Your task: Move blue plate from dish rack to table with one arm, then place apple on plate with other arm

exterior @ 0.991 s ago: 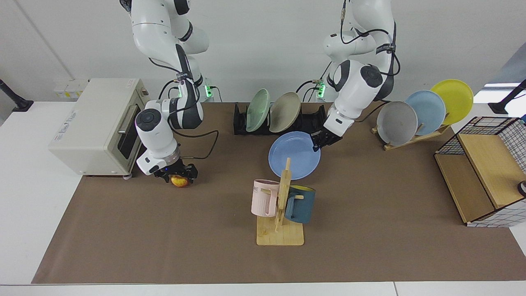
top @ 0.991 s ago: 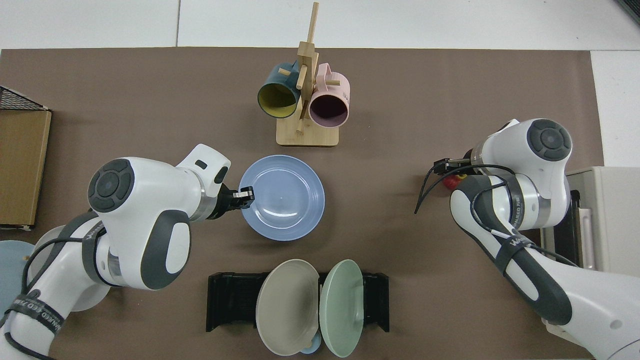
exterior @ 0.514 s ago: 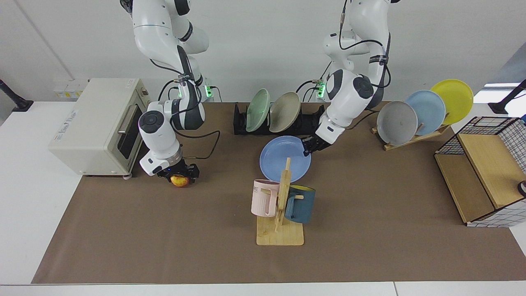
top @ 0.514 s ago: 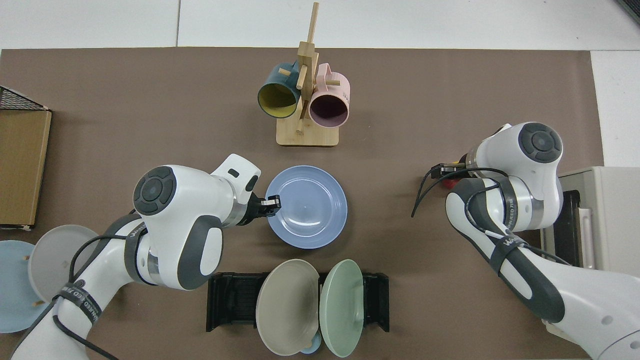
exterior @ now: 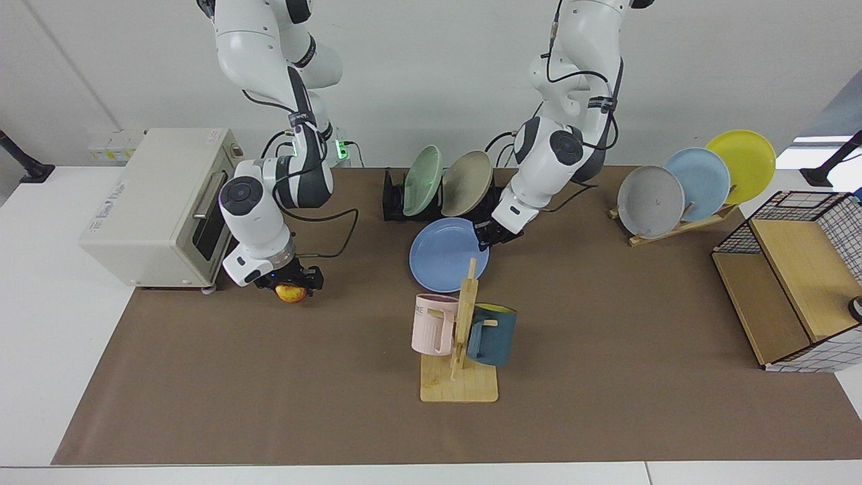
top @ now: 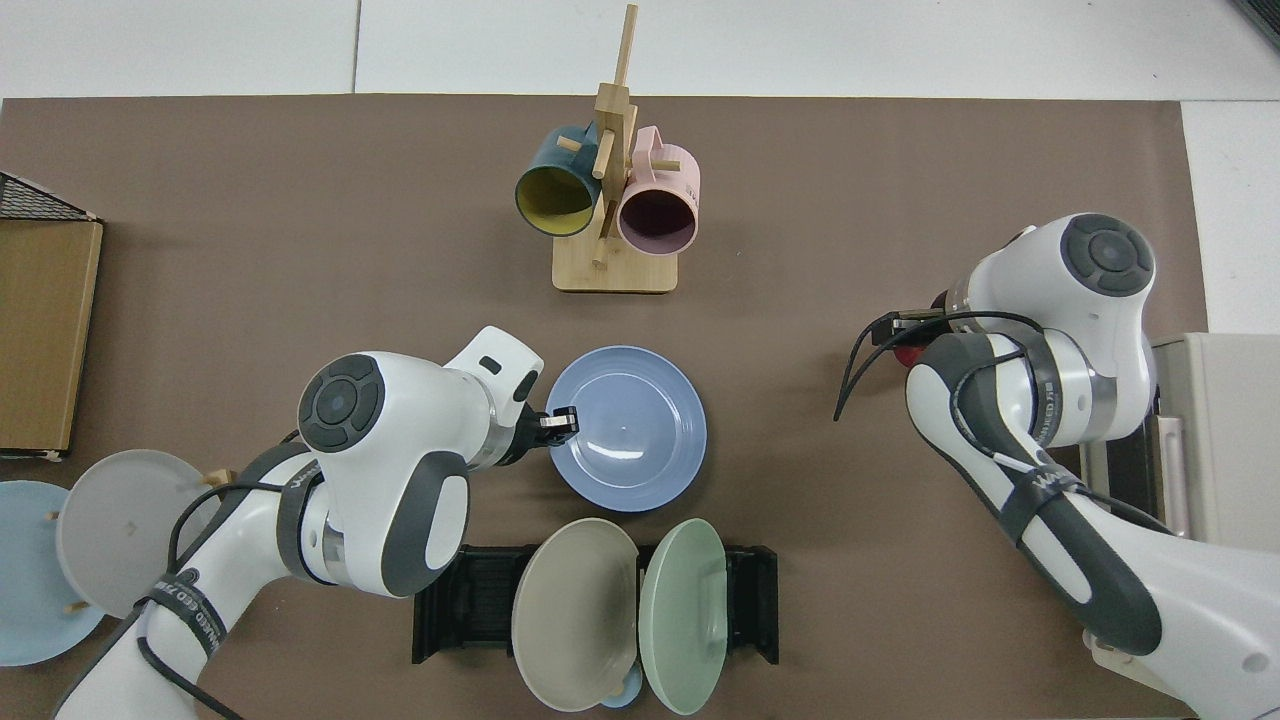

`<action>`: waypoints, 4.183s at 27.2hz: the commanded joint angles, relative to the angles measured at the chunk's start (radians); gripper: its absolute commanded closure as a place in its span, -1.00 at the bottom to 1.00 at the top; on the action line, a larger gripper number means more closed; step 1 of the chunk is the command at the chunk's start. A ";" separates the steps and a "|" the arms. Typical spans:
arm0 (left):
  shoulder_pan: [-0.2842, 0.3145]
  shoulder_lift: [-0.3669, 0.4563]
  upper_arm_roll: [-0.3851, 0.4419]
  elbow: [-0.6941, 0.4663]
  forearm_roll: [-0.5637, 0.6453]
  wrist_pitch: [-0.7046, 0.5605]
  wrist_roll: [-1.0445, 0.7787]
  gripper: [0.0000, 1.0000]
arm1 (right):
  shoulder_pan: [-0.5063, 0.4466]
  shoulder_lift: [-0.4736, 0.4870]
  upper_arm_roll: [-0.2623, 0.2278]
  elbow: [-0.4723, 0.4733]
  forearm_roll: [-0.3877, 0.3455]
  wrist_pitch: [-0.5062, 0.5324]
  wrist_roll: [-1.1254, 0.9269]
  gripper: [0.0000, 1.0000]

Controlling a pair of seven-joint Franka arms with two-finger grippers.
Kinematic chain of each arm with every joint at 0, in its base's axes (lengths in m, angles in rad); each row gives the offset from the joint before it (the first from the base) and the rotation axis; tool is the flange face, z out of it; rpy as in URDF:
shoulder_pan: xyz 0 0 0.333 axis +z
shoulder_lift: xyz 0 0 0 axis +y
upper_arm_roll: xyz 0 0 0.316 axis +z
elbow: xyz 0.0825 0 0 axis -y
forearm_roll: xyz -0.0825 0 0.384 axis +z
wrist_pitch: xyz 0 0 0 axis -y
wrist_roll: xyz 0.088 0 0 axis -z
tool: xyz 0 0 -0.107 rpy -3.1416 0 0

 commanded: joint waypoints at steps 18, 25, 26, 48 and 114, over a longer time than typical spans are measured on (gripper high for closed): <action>-0.015 -0.019 0.014 -0.012 0.118 0.003 -0.099 -0.97 | -0.005 -0.176 0.002 0.055 -0.023 -0.224 0.029 1.00; -0.003 -0.016 0.011 0.087 0.364 -0.209 -0.260 -0.97 | 0.035 -0.173 0.005 0.054 -0.023 -0.194 0.137 1.00; 0.000 -0.019 0.009 0.101 0.373 -0.245 -0.260 -0.97 | 0.043 -0.171 0.005 0.054 -0.023 -0.192 0.155 1.00; 0.202 -0.151 0.021 0.307 0.390 -0.633 -0.174 -0.99 | 0.290 -0.037 0.004 0.161 -0.018 -0.149 0.517 1.00; 0.075 -0.252 0.433 0.468 0.402 -0.816 0.441 -1.00 | 0.298 -0.099 0.001 0.210 -0.069 -0.230 0.491 -1.00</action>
